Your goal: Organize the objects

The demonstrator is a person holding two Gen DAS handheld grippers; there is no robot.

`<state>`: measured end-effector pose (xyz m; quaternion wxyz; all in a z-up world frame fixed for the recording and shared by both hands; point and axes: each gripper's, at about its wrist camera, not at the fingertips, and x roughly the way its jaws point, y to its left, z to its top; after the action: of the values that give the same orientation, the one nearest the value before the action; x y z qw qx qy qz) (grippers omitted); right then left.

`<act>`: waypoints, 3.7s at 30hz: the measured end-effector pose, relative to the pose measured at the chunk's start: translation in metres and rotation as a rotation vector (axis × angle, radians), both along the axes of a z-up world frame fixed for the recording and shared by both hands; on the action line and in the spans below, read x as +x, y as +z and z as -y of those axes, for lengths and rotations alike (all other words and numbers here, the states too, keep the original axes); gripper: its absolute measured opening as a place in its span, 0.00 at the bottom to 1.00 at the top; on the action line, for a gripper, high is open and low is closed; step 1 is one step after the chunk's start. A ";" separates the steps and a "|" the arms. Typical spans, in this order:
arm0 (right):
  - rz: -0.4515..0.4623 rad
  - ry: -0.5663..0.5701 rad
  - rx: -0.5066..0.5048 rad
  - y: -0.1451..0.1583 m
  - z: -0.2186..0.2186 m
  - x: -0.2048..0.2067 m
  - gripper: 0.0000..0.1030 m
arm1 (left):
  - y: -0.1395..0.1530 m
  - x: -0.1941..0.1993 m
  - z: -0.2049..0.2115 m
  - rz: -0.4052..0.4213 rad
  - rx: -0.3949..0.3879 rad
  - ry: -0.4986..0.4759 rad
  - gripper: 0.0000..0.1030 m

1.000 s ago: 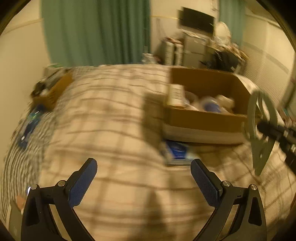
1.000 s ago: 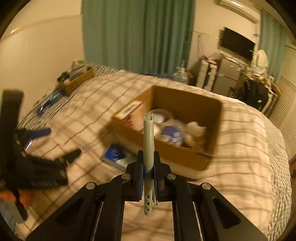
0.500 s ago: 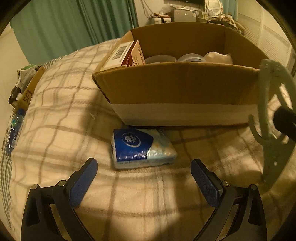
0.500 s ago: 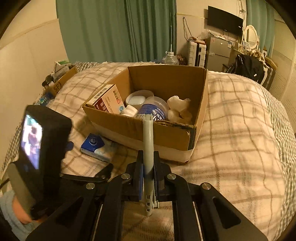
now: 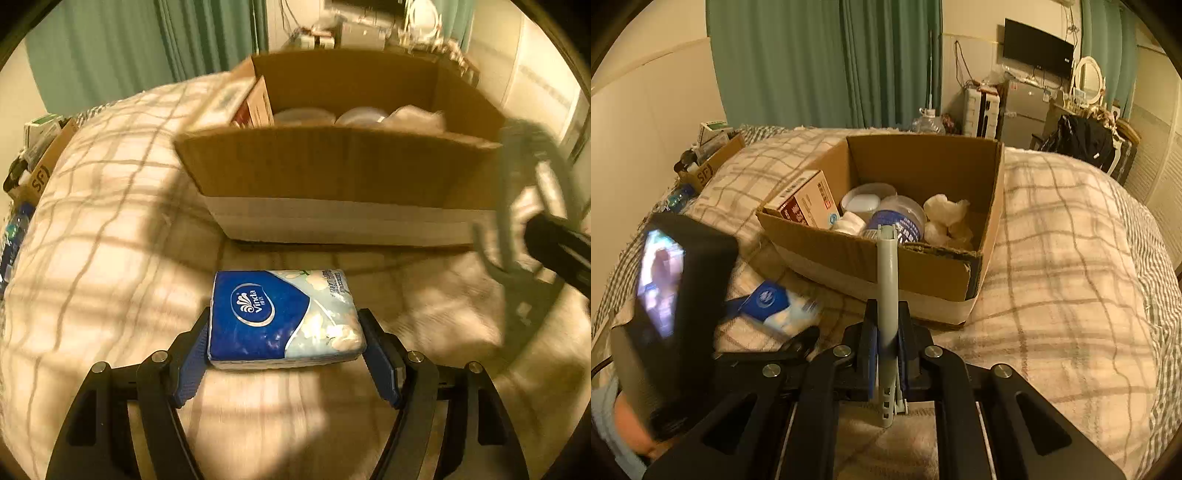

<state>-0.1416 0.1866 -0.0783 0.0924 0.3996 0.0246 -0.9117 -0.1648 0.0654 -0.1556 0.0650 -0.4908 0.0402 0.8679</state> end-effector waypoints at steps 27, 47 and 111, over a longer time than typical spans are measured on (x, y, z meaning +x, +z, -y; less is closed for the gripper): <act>-0.294 -0.029 0.001 0.152 -0.011 0.039 0.07 | 0.193 0.049 0.023 -0.427 0.097 0.025 0.74; -0.028 0.002 -0.070 0.084 -0.041 -0.127 0.08 | 0.124 -0.100 -0.007 -0.324 0.063 -0.018 0.74; -0.487 -0.291 0.050 0.115 -0.067 0.065 1.00 | 0.175 0.084 0.010 -0.671 0.080 0.063 1.00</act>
<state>-0.0761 0.2532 0.0363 -0.0580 0.1703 0.0110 -0.9836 -0.0807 0.0549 0.0193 0.0408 -0.1757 0.0100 0.9835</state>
